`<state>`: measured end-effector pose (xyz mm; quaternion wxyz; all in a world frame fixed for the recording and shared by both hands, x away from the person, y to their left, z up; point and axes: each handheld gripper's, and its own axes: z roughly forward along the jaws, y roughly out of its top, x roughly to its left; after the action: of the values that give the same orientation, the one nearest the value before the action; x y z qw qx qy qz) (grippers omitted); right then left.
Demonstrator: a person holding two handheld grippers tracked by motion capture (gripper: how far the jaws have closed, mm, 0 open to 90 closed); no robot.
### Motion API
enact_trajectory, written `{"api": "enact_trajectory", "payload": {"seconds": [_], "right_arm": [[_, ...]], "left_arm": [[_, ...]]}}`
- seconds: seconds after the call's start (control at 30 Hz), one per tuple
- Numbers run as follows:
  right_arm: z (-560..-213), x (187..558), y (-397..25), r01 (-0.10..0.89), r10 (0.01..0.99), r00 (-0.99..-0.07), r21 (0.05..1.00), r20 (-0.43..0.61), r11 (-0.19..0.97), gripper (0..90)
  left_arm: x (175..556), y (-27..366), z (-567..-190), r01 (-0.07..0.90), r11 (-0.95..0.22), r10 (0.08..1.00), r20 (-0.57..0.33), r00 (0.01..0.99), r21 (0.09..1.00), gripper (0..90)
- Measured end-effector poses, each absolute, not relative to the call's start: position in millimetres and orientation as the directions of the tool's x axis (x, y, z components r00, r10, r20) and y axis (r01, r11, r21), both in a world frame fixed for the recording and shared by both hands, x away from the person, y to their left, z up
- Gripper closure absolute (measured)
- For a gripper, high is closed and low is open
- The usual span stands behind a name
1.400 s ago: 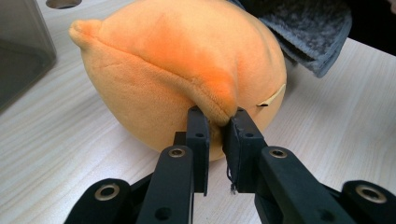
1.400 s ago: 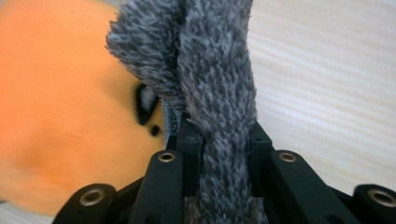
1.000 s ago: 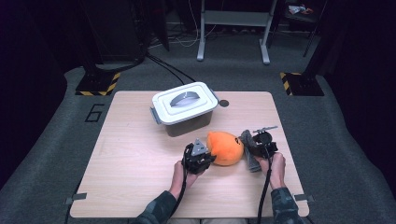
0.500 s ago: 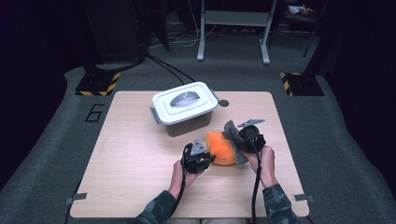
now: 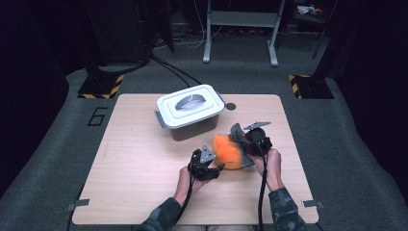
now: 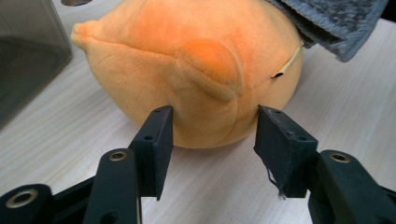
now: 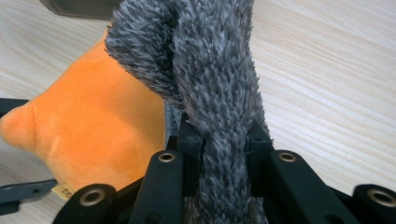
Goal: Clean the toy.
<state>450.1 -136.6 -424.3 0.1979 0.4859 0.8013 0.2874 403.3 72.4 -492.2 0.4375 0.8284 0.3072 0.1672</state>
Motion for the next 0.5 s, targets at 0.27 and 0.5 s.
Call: {"api": "enact_trajectory", "payload": {"seconds": [0.27, 0.5], "right_arm": [[-424, 448, -146, 0.66, 0.895, -0.446, 0.673, -0.006, 0.333, 74.2], [-416, 438, -154, 0.643, 0.902, -0.432, 0.7, -0.004, 0.31, 74.2]], "left_arm": [[405, 69, -493, 0.342, -0.427, 0.645, 0.017, 0.764, 0.837, 80.1], [404, 67, -483, 0.344, -0.419, 0.64, 0.005, 0.768, 0.84, 83.3]]}}
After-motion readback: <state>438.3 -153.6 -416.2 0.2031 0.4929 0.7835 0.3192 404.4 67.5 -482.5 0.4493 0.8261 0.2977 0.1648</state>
